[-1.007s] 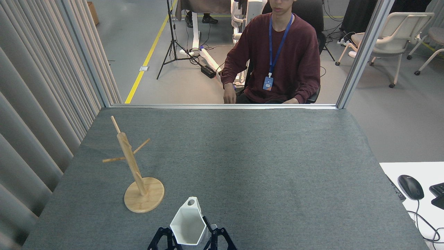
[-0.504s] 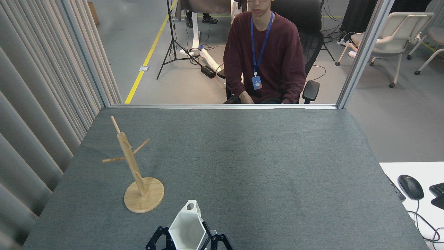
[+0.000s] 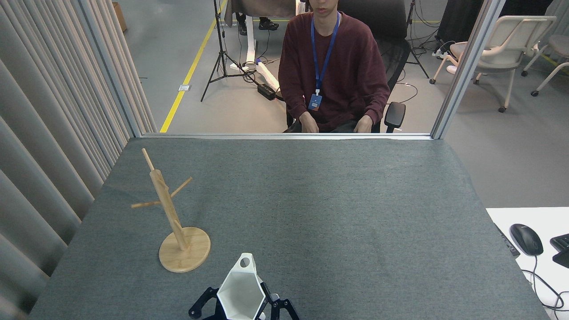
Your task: Hang cup on storage rack
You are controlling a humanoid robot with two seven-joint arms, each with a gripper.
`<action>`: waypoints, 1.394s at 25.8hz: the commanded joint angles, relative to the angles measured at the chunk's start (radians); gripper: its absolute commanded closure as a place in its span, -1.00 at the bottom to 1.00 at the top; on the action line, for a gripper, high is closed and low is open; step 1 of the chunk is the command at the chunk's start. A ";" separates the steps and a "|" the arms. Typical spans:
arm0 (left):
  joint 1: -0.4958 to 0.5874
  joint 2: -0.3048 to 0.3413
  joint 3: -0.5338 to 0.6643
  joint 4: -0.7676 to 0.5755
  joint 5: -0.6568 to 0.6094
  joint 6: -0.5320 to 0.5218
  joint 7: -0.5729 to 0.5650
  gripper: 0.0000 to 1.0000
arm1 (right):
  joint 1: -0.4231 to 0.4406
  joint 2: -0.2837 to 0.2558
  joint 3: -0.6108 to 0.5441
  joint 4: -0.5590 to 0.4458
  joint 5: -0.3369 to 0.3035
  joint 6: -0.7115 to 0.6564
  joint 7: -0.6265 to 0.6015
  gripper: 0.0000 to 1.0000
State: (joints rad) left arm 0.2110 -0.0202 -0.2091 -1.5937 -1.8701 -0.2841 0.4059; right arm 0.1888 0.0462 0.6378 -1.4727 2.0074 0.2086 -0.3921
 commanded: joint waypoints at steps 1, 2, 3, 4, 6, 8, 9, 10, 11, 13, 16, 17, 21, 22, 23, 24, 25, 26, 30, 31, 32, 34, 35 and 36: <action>0.001 0.002 0.000 0.006 -0.001 0.002 0.022 0.47 | 0.000 0.001 -0.006 -0.003 -0.006 -0.046 -0.001 -0.96; 0.002 0.002 0.000 0.006 -0.001 0.002 0.022 0.47 | 0.000 0.001 -0.007 -0.006 -0.007 -0.046 -0.007 -0.97; 0.002 0.002 0.000 0.008 -0.003 0.002 0.022 0.47 | 0.000 0.001 -0.007 -0.008 -0.007 -0.046 -0.013 -0.97; 0.002 0.000 0.000 0.012 -0.003 0.002 0.022 0.46 | 0.000 0.001 -0.007 -0.009 -0.007 -0.048 -0.016 -0.97; 0.001 0.000 0.000 0.021 -0.003 0.002 0.022 0.45 | 0.000 0.001 -0.006 -0.014 -0.009 -0.048 -0.017 -0.97; 0.001 -0.001 0.000 0.023 -0.004 0.002 0.022 0.45 | 0.000 0.001 -0.004 -0.028 -0.009 -0.051 -0.021 -0.97; 0.001 -0.001 0.000 0.023 -0.004 0.002 0.021 0.45 | 0.000 0.001 -0.001 -0.040 -0.009 -0.052 -0.025 -0.97; 0.001 -0.001 0.000 0.024 -0.006 0.002 0.022 0.45 | 0.000 0.001 0.000 -0.057 -0.009 -0.055 -0.031 -0.97; 0.001 -0.001 0.000 0.031 -0.006 0.002 0.022 0.45 | 0.000 0.001 0.005 -0.075 -0.009 -0.058 -0.036 -0.97; -0.001 -0.004 0.002 0.044 -0.008 0.003 0.022 0.45 | 0.000 0.003 0.008 -0.103 -0.010 -0.060 -0.042 -0.97; -0.004 -0.006 0.002 0.052 -0.012 0.003 0.022 0.43 | -0.005 0.007 0.013 -0.136 -0.026 -0.048 -0.059 -0.97; -0.002 -0.006 0.004 0.052 -0.014 0.005 0.022 0.43 | -0.011 0.014 0.003 -0.149 -0.058 -0.035 -0.065 -0.97; -0.001 -0.007 0.020 0.052 -0.011 0.008 0.022 0.42 | -0.097 0.030 -0.159 -0.155 -0.329 0.127 -0.048 -0.97; 0.001 -0.007 0.033 0.052 -0.011 0.013 0.022 0.42 | -0.111 0.030 -0.236 -0.144 -0.380 0.127 -0.039 -0.97; 0.004 -0.009 0.059 0.052 -0.011 0.014 0.022 0.42 | -0.117 0.030 -0.322 -0.127 -0.414 0.124 -0.027 -0.97; 0.008 -0.010 0.088 0.051 -0.009 0.014 0.022 0.43 | -0.118 0.027 -0.392 -0.107 -0.421 0.115 -0.013 -0.97; 0.010 -0.010 0.122 0.051 -0.008 0.019 0.022 0.44 | -0.117 0.020 -0.461 -0.083 -0.421 0.091 -0.002 -0.97; 0.011 -0.009 0.154 0.051 -0.006 0.025 0.024 0.45 | -0.100 0.014 -0.504 -0.061 -0.417 0.057 0.002 -0.97; 0.027 -0.006 0.318 0.024 -0.004 0.033 0.025 0.46 | 0.015 -0.066 -0.510 -0.048 -0.337 -0.031 0.002 -0.97; 0.027 -0.004 0.359 0.012 -0.006 0.031 0.025 0.48 | 0.027 -0.075 -0.509 -0.046 -0.331 -0.032 0.002 -0.97; 0.027 -0.004 0.396 0.003 -0.008 0.031 0.025 0.48 | 0.034 -0.075 -0.509 -0.046 -0.331 -0.032 0.002 -0.97; 0.027 -0.003 0.461 -0.008 -0.018 0.034 0.030 0.49 | 0.038 -0.072 -0.507 -0.043 -0.331 -0.031 0.001 -0.97; 0.027 -0.003 0.487 -0.009 -0.043 0.036 0.033 0.49 | 0.041 -0.069 -0.509 -0.041 -0.332 -0.031 0.001 -0.97; 0.027 -0.006 0.511 -0.009 -0.089 0.040 0.036 0.50 | 0.043 -0.066 -0.509 -0.040 -0.331 -0.031 0.001 -0.97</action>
State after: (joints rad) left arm 0.2365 -0.0245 0.2170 -1.5934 -1.8996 -0.2491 0.4358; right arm 0.2172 -0.0198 0.1322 -1.5173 1.6712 0.1809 -0.3893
